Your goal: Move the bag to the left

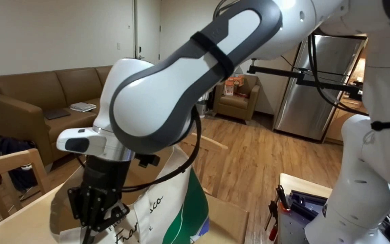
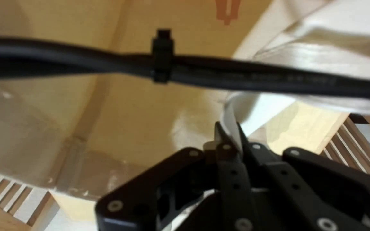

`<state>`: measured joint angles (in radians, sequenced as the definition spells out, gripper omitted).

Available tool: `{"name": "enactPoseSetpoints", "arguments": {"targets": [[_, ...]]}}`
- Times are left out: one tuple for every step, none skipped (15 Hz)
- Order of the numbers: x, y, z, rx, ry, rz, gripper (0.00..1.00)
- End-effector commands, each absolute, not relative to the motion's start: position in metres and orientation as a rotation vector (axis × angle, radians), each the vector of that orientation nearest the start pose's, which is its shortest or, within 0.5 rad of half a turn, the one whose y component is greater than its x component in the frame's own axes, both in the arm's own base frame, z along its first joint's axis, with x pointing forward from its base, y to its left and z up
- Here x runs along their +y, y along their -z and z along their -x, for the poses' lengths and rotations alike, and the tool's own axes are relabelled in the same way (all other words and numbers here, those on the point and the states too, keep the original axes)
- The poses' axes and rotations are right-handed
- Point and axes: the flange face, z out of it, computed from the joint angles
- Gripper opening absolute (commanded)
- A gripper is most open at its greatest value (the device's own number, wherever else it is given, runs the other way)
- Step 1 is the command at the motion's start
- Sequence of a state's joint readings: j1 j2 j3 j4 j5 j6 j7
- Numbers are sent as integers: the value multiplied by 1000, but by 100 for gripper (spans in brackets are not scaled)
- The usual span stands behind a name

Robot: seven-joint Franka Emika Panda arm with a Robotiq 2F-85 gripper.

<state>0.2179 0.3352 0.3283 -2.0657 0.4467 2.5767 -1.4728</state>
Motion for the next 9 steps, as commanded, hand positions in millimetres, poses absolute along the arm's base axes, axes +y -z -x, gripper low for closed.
{"name": "enactPoseSetpoints", "arguments": {"targets": [[311, -286, -552, 2594, -599, -2217, 1], [312, -282, -556, 2621, -596, -2203, 1], [316, -279, -559, 2647, -587, -2182, 1], [320, -275, -561, 2681, -580, -2142, 1], [325, -273, -563, 2715, -580, -2109, 1], [330, -270, -563, 2749, -575, -2062, 1], [336, -267, -563, 2806, -547, -1984, 1], [341, -263, -561, 2850, -509, -1922, 1], [348, -259, -560, 2896, -468, -1859, 1]]}}
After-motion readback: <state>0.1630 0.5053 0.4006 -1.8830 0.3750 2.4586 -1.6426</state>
